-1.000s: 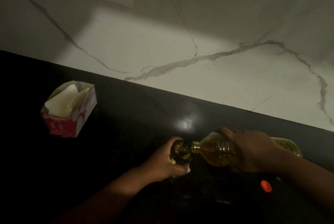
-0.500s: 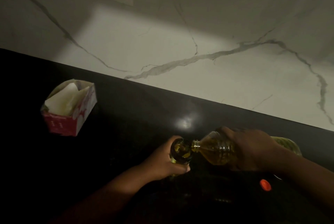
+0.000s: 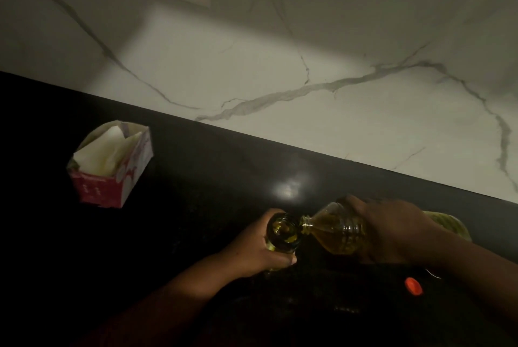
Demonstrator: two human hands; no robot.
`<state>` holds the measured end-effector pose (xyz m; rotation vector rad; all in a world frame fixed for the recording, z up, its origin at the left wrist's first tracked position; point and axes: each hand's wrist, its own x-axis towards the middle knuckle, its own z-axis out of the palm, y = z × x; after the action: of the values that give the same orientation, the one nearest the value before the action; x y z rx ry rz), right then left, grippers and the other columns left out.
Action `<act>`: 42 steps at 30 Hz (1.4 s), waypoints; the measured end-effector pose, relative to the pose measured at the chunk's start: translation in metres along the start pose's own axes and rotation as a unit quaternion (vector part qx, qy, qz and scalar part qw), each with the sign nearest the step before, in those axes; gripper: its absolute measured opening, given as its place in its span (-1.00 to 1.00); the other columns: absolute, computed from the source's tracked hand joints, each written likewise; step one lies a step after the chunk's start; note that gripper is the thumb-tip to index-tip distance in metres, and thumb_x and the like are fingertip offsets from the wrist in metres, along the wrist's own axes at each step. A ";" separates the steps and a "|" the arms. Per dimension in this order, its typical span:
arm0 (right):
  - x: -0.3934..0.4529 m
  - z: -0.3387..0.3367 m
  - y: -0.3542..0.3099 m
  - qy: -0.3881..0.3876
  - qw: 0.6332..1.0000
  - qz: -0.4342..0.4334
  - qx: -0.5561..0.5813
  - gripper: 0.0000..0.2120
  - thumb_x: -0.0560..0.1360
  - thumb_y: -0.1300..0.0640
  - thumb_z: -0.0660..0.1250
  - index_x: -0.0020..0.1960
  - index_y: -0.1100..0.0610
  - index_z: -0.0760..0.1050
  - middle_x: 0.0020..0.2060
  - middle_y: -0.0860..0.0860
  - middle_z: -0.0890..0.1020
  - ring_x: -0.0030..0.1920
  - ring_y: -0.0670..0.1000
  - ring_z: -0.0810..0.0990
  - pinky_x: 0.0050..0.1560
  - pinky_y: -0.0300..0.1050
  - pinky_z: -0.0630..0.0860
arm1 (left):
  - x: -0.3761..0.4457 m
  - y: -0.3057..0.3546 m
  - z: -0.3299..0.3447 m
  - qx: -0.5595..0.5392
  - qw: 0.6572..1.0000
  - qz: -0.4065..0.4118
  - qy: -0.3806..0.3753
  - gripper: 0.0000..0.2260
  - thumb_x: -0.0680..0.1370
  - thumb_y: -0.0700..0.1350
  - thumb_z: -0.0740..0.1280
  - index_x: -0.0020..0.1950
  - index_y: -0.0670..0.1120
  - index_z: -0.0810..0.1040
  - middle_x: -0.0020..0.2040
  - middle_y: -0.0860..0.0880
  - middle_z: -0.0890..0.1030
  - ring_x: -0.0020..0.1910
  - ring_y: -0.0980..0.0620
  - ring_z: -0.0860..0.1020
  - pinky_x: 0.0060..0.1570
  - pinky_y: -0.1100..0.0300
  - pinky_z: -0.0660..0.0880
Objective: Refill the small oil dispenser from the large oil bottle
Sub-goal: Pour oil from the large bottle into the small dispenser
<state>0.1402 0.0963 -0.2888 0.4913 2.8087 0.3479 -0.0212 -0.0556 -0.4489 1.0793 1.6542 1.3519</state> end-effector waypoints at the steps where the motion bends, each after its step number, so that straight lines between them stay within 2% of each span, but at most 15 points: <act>1: 0.000 0.000 0.000 -0.002 1.000 0.001 -0.003 -0.11 0.25 -0.30 0.38 0.45 -0.14 0.04 0.25 -0.15 0.47 0.21 -0.05 0.50 0.12 -0.17 0.42 | 0.000 0.000 0.000 0.001 1.000 0.000 0.001 -0.42 0.35 -0.19 0.58 0.15 0.26 0.37 0.10 0.15 0.59 0.14 0.28 0.55 0.20 0.29 0.46; 8: 0.001 0.000 0.001 0.001 1.000 -0.001 -0.006 -0.12 0.25 -0.32 0.37 0.44 -0.14 0.05 0.26 -0.15 0.47 0.21 -0.05 0.50 0.09 -0.18 0.41 | 0.000 0.000 0.001 -0.001 1.000 0.013 0.002 -0.43 0.35 -0.22 0.57 0.15 0.23 0.38 0.08 0.13 0.60 0.10 0.30 0.56 0.13 0.39 0.48; 11: 0.001 0.001 0.001 0.000 1.000 -0.002 -0.005 -0.11 0.25 -0.32 0.37 0.45 -0.13 0.05 0.27 -0.15 0.46 0.23 -0.04 0.49 0.11 -0.18 0.41 | 0.000 -0.001 0.000 -0.005 1.000 0.018 0.005 -0.43 0.35 -0.23 0.57 0.15 0.21 0.39 0.09 0.10 0.61 0.11 0.25 0.58 0.18 0.28 0.50; 17: 0.003 0.002 0.002 -0.001 1.000 0.000 -0.004 -0.13 0.24 -0.33 0.37 0.43 -0.15 0.06 0.25 -0.16 0.47 0.22 -0.05 0.49 0.11 -0.16 0.41 | 0.001 -0.001 0.000 -0.006 1.000 0.015 -0.001 -0.43 0.35 -0.20 0.57 0.15 0.25 0.38 0.10 0.13 0.59 0.12 0.29 0.56 0.15 0.33 0.49; 22: 0.003 0.001 0.003 -0.001 1.000 -0.006 -0.004 -0.12 0.23 -0.32 0.37 0.43 -0.14 0.07 0.24 -0.15 0.48 0.21 -0.05 0.50 0.11 -0.16 0.41 | 0.002 -0.004 0.000 -0.009 1.000 0.012 -0.001 -0.41 0.32 -0.15 0.58 0.17 0.26 0.38 0.11 0.11 0.61 0.15 0.22 0.57 0.25 0.16 0.50; 26: 0.004 0.003 0.005 0.002 1.000 -0.008 -0.002 -0.12 0.23 -0.33 0.36 0.43 -0.14 0.07 0.23 -0.14 0.48 0.20 -0.05 0.50 0.11 -0.16 0.42 | 0.002 -0.003 0.000 -0.008 1.000 0.011 -0.003 -0.41 0.33 -0.16 0.58 0.17 0.27 0.38 0.10 0.13 0.61 0.14 0.25 0.57 0.26 0.16 0.49; 31: 0.002 0.001 0.003 -0.005 1.000 -0.005 -0.003 -0.13 0.24 -0.33 0.35 0.43 -0.14 0.05 0.24 -0.15 0.48 0.21 -0.05 0.50 0.10 -0.16 0.43 | 0.002 -0.003 0.000 -0.004 1.000 0.016 -0.003 -0.36 0.29 -0.09 0.58 0.09 0.50 0.36 0.10 0.14 0.61 0.17 0.20 0.57 0.28 0.09 0.49; 38: 0.003 0.001 0.003 -0.006 1.000 -0.002 -0.003 -0.11 0.23 -0.33 0.38 0.43 -0.14 0.06 0.26 -0.16 0.47 0.21 -0.06 0.50 0.09 -0.17 0.42 | 0.003 -0.006 0.001 -0.008 1.000 0.017 0.000 -0.40 0.30 -0.13 0.58 0.18 0.27 0.40 0.10 0.10 0.62 0.15 0.18 0.58 0.28 0.05 0.50; 42: 0.004 0.001 0.003 -0.003 1.000 -0.004 -0.005 -0.10 0.22 -0.33 0.37 0.44 -0.14 0.05 0.26 -0.16 0.47 0.22 -0.05 0.49 0.11 -0.16 0.41 | 0.003 -0.008 0.002 -0.008 1.000 0.017 0.006 -0.39 0.29 -0.12 0.59 0.18 0.30 0.40 0.08 0.09 0.62 0.13 0.16 0.59 0.25 0.06 0.52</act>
<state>0.1379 0.1001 -0.2895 0.4784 2.8005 0.3594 -0.0219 -0.0526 -0.4568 1.0965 1.6369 1.3928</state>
